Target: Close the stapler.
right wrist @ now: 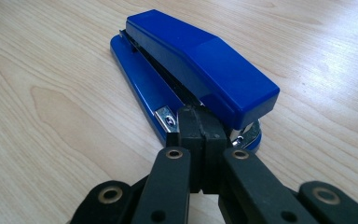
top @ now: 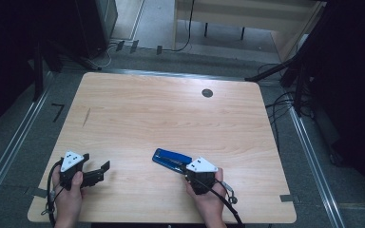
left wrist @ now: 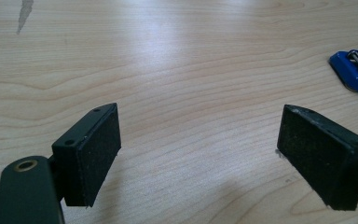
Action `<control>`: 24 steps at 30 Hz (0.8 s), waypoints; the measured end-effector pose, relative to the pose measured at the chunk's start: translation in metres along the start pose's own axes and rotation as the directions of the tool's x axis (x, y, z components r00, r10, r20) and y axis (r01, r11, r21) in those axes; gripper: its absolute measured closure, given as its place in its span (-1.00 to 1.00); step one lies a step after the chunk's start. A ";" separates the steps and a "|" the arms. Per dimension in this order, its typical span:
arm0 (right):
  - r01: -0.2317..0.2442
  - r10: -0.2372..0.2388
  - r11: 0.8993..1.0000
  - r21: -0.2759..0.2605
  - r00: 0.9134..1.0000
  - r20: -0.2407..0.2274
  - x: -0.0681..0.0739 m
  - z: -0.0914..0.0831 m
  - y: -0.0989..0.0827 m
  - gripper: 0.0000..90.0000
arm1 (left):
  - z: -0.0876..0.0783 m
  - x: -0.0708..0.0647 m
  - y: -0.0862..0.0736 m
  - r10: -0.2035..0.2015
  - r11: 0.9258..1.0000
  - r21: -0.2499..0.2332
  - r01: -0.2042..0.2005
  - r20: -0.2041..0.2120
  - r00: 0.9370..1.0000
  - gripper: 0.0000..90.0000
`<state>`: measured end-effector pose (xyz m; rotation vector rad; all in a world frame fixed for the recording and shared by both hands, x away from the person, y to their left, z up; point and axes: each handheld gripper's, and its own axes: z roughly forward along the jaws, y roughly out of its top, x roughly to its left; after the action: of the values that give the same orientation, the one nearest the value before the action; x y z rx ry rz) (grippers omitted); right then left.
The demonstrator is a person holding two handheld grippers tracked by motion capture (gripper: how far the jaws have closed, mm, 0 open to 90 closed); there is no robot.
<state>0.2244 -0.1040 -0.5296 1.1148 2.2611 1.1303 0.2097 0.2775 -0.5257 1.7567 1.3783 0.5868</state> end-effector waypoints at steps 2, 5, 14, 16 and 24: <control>-0.002 0.002 1.000 -0.001 1.000 0.001 -0.001 0.001 0.000 1.00 | 0.000 0.000 0.000 0.002 1.000 0.000 -0.002 -0.001 1.000 -0.69; 0.000 0.000 1.000 -0.007 1.000 0.009 -0.004 0.002 0.000 1.00 | 0.000 0.000 0.000 0.003 1.000 0.006 -0.003 0.001 1.000 -0.69; -0.017 0.017 1.000 -0.015 0.999 0.027 -0.011 0.006 0.002 1.00 | 0.000 0.000 0.000 0.002 1.000 0.007 -0.002 0.001 1.000 -0.69; -0.020 0.020 1.000 -0.016 0.999 0.029 -0.012 0.007 0.003 1.00 | 0.000 0.000 0.000 0.002 1.000 0.007 -0.002 0.001 1.000 -0.69; -0.029 0.030 0.999 -0.025 0.999 0.045 -0.018 0.011 0.005 1.00 | 0.000 0.000 0.000 0.003 1.000 0.005 -0.003 0.001 1.000 -0.69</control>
<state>0.2451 -0.1111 -0.5326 1.1569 2.1973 1.1290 0.2101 0.2772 -0.5257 1.7627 1.3777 0.5847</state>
